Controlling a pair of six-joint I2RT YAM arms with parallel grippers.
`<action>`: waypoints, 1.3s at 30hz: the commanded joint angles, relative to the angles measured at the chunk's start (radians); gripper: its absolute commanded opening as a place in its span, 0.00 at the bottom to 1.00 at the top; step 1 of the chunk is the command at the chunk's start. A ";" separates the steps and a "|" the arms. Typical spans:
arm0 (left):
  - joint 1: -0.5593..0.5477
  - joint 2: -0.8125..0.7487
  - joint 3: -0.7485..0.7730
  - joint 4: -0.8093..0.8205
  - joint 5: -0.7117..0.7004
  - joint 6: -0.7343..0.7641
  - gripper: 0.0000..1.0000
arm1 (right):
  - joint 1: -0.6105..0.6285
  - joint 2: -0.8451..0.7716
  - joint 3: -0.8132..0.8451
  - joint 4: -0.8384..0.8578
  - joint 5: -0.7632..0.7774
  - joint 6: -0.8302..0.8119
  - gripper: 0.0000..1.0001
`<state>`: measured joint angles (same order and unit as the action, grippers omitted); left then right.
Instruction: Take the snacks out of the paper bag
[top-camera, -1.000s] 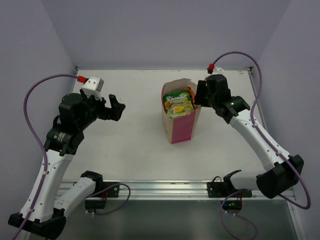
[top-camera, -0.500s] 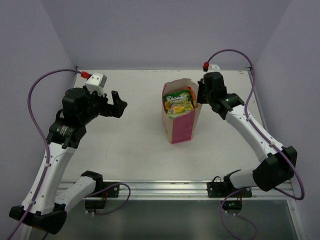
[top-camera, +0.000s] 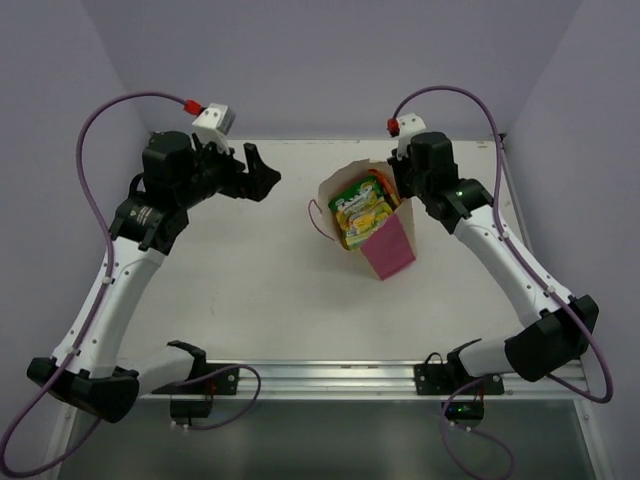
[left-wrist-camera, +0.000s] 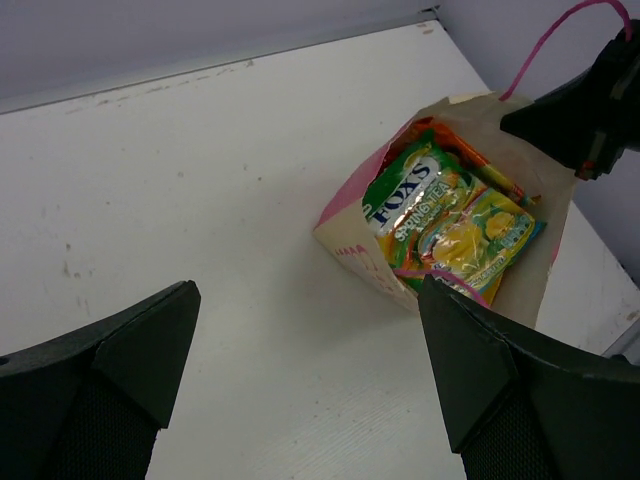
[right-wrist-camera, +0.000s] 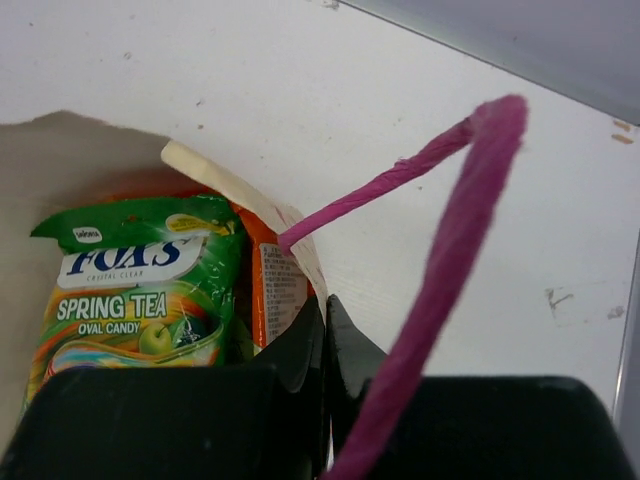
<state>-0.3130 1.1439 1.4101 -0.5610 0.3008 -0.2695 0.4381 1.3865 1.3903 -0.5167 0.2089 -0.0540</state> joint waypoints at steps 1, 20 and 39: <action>-0.095 0.037 0.076 0.067 -0.026 -0.030 0.99 | -0.004 -0.099 0.127 0.259 0.012 -0.112 0.00; -0.626 0.303 -0.072 0.406 -0.445 -0.299 0.86 | 0.073 -0.188 -0.071 0.362 0.049 -0.144 0.00; -0.661 0.531 -0.056 0.519 -0.756 -0.605 0.97 | 0.117 -0.213 -0.079 0.254 0.116 0.046 0.00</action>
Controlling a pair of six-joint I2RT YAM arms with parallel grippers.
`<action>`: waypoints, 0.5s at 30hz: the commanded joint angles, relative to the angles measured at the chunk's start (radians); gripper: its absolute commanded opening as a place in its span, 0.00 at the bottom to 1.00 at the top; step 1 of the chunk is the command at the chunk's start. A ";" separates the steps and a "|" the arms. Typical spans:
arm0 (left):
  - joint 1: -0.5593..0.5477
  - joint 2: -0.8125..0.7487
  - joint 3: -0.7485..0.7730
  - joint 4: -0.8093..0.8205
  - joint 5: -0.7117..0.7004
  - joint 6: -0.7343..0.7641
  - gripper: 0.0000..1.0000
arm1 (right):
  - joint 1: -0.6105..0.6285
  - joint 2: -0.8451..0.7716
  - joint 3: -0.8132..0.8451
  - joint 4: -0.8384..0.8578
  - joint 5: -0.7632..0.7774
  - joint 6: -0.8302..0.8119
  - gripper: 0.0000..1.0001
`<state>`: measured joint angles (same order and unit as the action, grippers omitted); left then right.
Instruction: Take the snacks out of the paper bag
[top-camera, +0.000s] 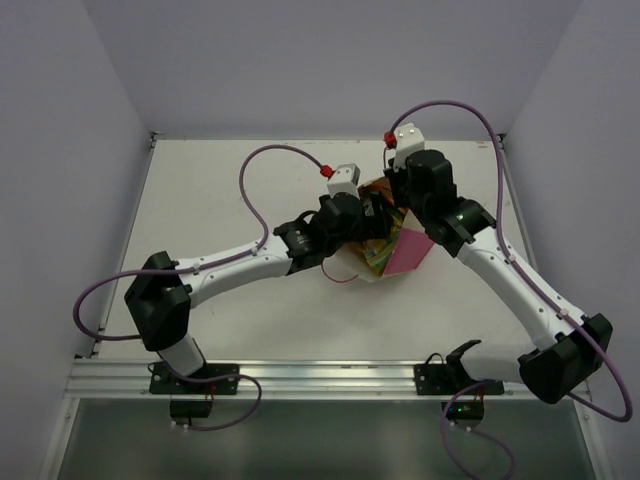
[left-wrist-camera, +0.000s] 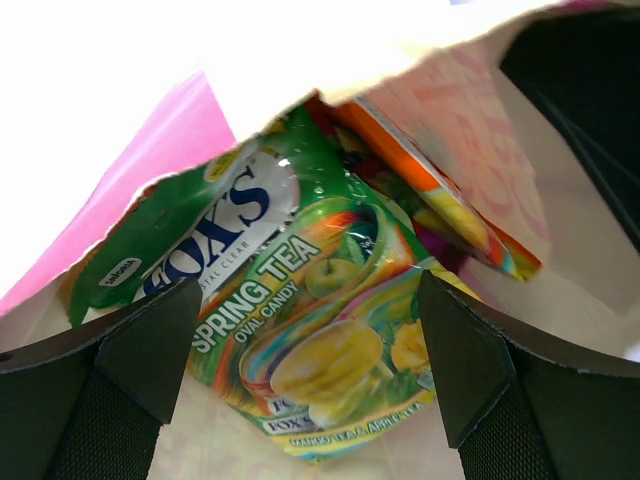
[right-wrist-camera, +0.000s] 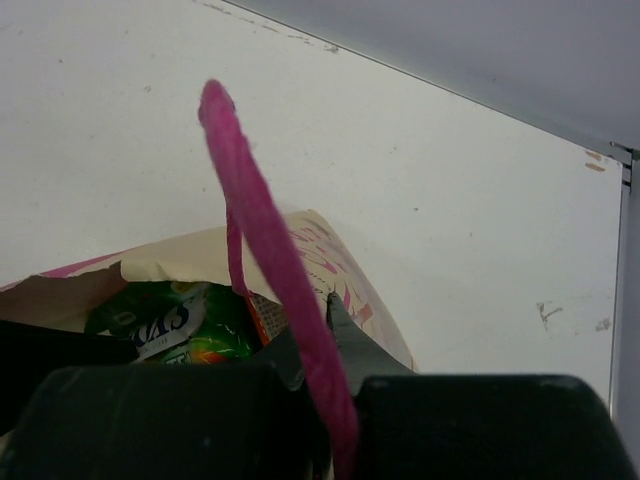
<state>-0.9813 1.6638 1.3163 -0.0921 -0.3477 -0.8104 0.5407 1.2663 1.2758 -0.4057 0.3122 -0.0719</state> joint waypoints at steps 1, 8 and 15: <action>0.009 0.017 0.040 0.054 -0.109 -0.075 0.97 | 0.016 -0.096 0.033 0.143 0.008 0.064 0.00; 0.020 0.033 0.041 0.132 -0.097 -0.105 0.97 | 0.016 -0.114 0.013 0.142 -0.005 0.109 0.00; 0.020 0.074 0.086 0.129 -0.097 -0.111 0.95 | 0.019 -0.117 0.005 0.140 -0.019 0.124 0.00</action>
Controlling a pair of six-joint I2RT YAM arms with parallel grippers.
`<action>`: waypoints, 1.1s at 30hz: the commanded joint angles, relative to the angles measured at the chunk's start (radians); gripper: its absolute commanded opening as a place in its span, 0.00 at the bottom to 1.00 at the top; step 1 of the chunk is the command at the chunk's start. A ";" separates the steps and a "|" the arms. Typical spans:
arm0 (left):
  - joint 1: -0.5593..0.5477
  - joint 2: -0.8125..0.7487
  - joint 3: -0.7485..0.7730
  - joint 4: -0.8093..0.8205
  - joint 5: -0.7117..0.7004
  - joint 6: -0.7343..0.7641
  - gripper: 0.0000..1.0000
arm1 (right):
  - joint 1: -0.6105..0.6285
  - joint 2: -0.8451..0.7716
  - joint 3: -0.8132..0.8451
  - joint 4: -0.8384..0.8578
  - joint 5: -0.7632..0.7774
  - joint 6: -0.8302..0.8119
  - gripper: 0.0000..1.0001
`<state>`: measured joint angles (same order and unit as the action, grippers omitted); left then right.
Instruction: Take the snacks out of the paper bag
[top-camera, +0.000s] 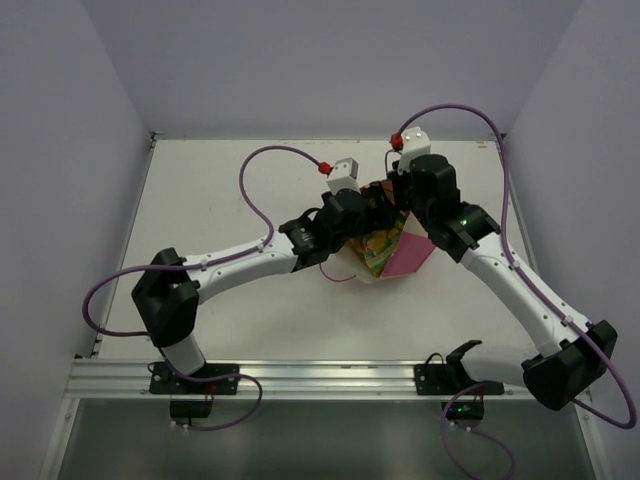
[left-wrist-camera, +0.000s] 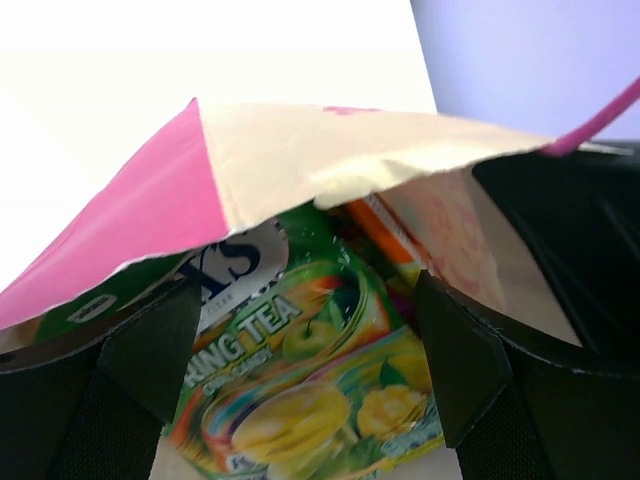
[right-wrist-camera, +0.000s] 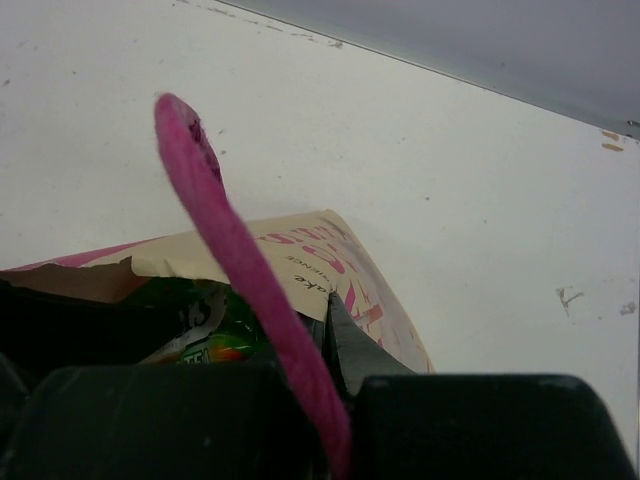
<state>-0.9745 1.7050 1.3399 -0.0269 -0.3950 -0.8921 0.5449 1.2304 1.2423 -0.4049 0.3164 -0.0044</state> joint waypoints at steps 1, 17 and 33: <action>0.013 0.044 0.071 0.052 -0.051 -0.030 0.94 | 0.015 -0.081 0.039 0.141 -0.023 0.057 0.00; 0.013 -0.051 0.056 -0.070 -0.039 0.038 0.00 | 0.015 -0.098 0.009 0.149 0.043 0.017 0.00; 0.057 -0.422 0.220 -0.487 0.052 0.352 0.00 | 0.012 -0.091 -0.010 0.159 0.113 -0.042 0.00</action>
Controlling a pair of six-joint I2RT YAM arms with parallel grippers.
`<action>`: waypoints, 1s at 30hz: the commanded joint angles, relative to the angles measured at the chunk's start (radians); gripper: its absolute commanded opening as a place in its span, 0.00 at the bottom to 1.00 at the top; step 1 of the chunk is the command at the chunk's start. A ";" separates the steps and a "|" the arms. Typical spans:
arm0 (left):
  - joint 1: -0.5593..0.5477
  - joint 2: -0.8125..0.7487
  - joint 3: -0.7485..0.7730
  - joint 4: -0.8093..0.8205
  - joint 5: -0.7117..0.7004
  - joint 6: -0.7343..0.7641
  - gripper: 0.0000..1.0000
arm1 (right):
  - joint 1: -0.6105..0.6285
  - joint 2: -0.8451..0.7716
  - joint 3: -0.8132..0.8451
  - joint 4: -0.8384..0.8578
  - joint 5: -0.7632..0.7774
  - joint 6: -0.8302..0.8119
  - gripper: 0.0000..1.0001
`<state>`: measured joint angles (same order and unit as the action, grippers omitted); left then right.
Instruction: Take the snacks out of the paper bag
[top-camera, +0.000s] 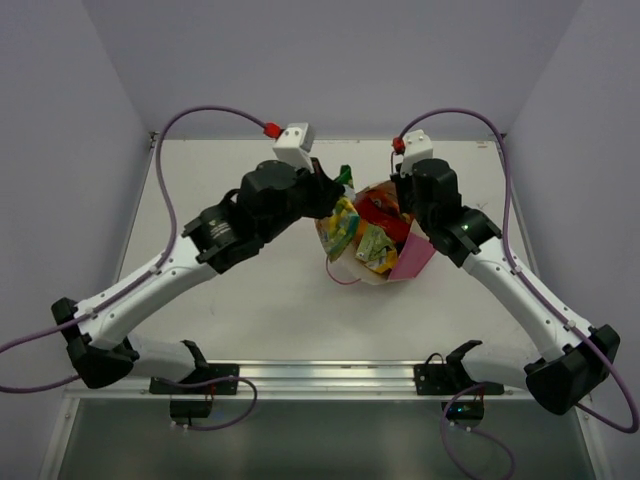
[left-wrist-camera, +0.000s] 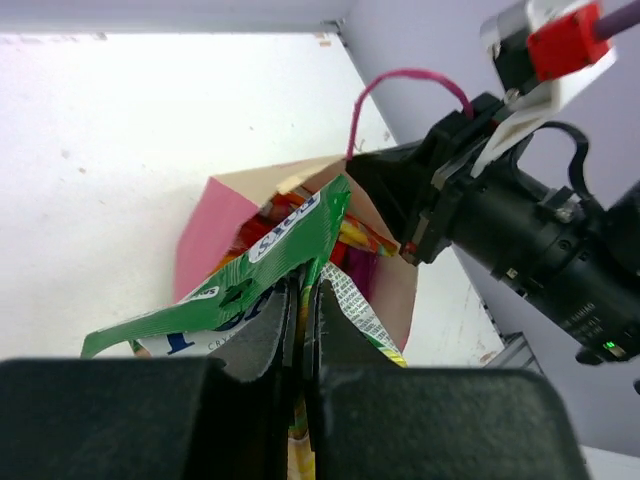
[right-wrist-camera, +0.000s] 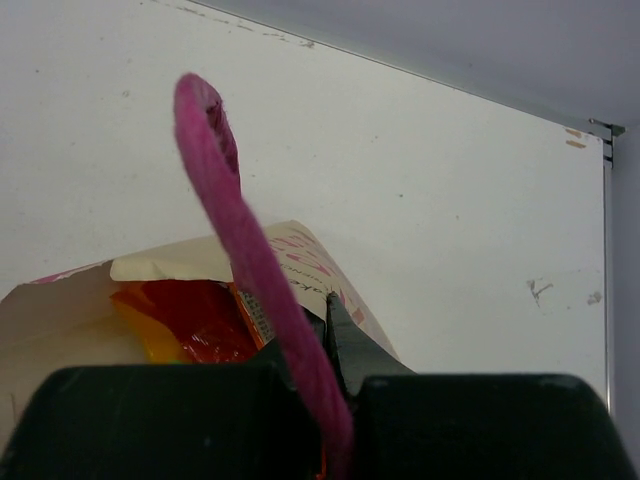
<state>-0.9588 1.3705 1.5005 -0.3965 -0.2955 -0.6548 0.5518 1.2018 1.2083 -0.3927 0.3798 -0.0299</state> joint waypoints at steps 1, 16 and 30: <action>0.099 -0.118 0.044 -0.166 -0.056 0.129 0.00 | 0.004 -0.062 0.020 0.147 0.050 -0.016 0.00; 0.707 0.221 -0.347 0.126 0.042 0.253 0.00 | 0.005 -0.090 -0.012 0.152 -0.025 -0.011 0.00; 0.613 0.089 -0.243 0.047 0.197 0.218 0.99 | 0.005 -0.090 0.011 0.134 -0.101 -0.033 0.00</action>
<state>-0.2481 1.6455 1.2228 -0.3607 -0.1608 -0.4282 0.5514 1.1679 1.1740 -0.3740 0.3222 -0.0525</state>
